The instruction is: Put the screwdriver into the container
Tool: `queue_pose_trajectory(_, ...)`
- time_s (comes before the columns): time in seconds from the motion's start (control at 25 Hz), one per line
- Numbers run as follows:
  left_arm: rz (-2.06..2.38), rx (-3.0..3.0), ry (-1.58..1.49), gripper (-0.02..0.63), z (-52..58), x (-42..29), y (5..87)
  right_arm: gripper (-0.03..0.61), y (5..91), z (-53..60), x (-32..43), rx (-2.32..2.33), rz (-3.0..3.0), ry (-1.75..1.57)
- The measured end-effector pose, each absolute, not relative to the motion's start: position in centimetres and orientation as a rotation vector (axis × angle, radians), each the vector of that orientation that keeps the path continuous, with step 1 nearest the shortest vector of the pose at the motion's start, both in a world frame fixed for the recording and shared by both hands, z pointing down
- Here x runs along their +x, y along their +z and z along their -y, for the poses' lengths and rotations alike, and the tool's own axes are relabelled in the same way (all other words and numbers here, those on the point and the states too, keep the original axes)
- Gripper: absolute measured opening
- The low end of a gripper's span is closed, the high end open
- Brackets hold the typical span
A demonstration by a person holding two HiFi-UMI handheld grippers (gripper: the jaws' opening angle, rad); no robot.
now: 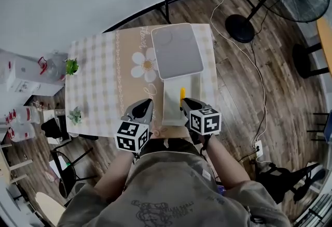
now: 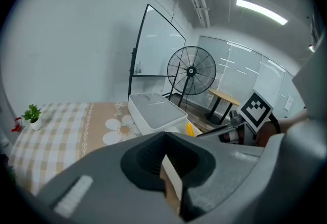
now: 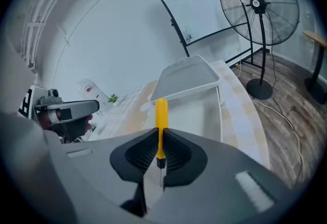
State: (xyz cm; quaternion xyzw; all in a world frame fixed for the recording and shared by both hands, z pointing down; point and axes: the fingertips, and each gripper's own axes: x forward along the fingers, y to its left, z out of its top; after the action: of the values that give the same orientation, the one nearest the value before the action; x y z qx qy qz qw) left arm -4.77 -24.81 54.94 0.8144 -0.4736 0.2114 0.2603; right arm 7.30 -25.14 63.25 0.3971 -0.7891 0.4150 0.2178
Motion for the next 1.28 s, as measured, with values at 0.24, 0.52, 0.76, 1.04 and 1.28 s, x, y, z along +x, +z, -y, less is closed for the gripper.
queue_pose_trajectory(0.24, 1.196, 2.204, 0.610, 0.000, 26.0, -5.4, 56.8, 0.051, 66.3, 26.0, 6.4, 1.104, 2.067, 1.214)
queue_pose_trajectory(0.52, 1.121, 2.205, 0.642, 0.000, 26.6, -6.3, 58.6, 0.050, 68.9, 26.8, 5.5, 1.133, 1.971, 1.267)
queue_pose_trajectory(0.76, 1.109, 2.174, 0.620, 0.000, 26.1, -7.7, 59.3, 0.052, 69.8, 27.4, 4.8, 1.135, 1.966, 1.256)
queue_pose_trajectory(1.04, 1.124, 2.179, 0.608, 0.000, 26.1, -9.0, 58.5, 0.054, 67.6, 27.9, 4.6, 1.168, 2.004, 1.218)
queue_pose_trajectory(1.28, 1.158, 2.248, 0.543, 0.000, 26.7, -9.5, 54.4, 0.029, 59.4, 28.8, 4.8, 1.218, 2.196, 1.078)
